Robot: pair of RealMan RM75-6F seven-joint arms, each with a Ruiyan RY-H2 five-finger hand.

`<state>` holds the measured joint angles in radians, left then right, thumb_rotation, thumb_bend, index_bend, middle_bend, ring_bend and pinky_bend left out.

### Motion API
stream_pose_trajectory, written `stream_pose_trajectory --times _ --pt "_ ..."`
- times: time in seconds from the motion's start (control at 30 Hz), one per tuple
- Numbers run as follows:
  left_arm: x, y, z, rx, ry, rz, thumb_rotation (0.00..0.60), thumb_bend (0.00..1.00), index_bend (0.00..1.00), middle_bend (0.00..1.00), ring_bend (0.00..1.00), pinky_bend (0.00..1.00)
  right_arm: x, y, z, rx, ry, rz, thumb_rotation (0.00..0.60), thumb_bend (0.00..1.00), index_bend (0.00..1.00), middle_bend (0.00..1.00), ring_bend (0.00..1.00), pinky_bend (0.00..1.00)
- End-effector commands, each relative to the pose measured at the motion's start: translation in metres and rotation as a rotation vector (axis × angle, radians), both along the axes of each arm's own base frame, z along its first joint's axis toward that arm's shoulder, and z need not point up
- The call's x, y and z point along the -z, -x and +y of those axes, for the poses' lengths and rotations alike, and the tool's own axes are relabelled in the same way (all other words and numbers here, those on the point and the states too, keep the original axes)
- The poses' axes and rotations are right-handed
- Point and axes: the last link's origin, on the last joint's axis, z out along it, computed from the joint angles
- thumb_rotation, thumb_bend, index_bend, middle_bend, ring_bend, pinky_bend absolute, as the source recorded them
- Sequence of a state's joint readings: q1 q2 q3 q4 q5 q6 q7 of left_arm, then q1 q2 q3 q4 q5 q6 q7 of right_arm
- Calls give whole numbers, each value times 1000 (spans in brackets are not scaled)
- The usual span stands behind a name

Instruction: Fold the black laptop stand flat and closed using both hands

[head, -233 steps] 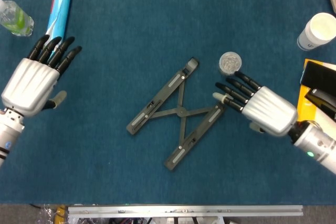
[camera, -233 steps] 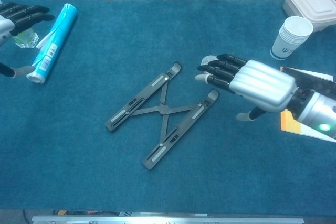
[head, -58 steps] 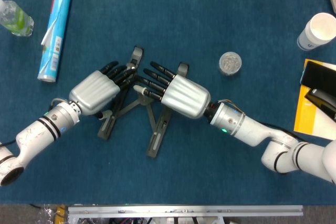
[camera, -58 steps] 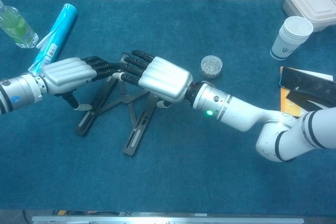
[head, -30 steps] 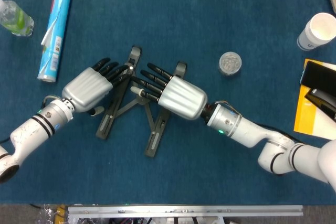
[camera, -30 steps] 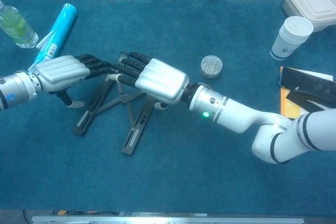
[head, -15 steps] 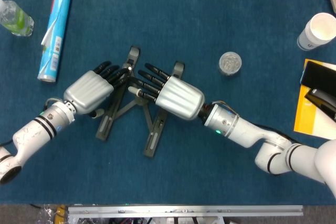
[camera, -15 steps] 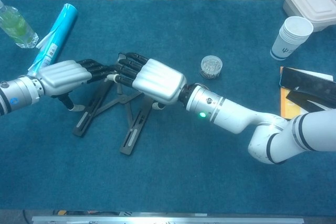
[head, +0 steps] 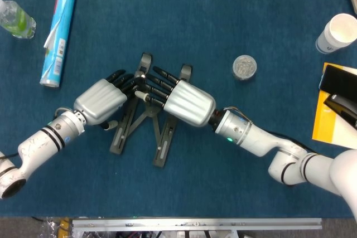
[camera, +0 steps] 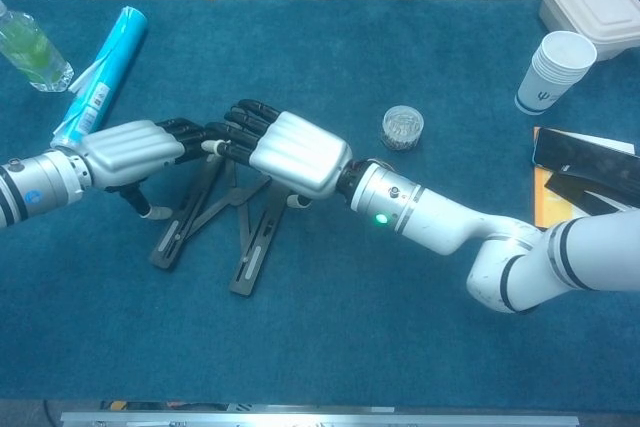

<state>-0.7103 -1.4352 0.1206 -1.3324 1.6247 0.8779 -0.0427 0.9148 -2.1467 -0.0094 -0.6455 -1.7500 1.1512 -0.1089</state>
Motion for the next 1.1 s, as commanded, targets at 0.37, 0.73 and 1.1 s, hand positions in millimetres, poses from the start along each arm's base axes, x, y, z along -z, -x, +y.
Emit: stream_pose_trajectory --times 0.37,0.73,1.1 --pt "1 -3 -1 -53 32 -33 600 222 0 0 0 0 4 -3 -2 -5 -6 -8 600 0 0 0 0 0" --pt "0 -5 -3 -94 69 -44 600 222 0 0 0 0 7 -6 -4 4 -21 -33 600 0 0 0 0 0" --pt "-1 -8 -4 -129 96 -60 600 222 0 0 0 0 8 -12 -6 17 -32 -62 600 0 0 0 0 0"
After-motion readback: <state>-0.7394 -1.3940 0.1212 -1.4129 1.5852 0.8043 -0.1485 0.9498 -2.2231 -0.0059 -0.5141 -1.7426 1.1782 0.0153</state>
